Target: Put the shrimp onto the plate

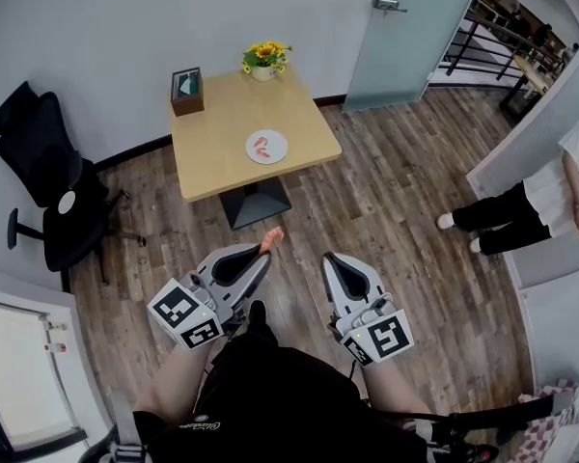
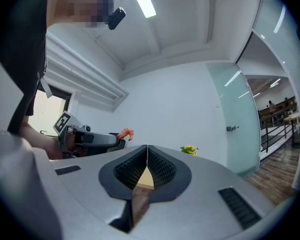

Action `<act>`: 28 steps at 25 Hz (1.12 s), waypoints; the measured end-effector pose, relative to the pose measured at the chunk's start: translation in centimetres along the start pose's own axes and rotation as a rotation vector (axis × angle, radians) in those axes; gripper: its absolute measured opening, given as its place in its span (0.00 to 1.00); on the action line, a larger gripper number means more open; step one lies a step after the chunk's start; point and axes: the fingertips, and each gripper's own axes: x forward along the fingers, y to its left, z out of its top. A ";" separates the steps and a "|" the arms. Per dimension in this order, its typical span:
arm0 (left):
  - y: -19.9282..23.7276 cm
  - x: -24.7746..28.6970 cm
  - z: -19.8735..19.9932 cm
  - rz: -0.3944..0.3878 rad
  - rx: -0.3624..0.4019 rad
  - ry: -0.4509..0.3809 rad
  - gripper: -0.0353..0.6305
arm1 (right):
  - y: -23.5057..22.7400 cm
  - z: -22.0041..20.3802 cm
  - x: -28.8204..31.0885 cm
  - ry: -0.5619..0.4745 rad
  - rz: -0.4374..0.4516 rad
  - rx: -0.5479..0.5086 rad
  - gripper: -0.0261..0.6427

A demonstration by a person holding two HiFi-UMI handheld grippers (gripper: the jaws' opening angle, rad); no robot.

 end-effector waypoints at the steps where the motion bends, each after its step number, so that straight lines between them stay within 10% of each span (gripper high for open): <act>1: 0.8 0.1 0.3 -0.005 -0.004 -0.001 0.11 | -0.1 0.2 0.9 0.003 -0.002 -0.004 0.05; 28: 20.1 3.8 5.4 -0.014 -0.052 0.011 0.11 | -4.9 0.0 20.6 0.052 -0.024 -0.045 0.05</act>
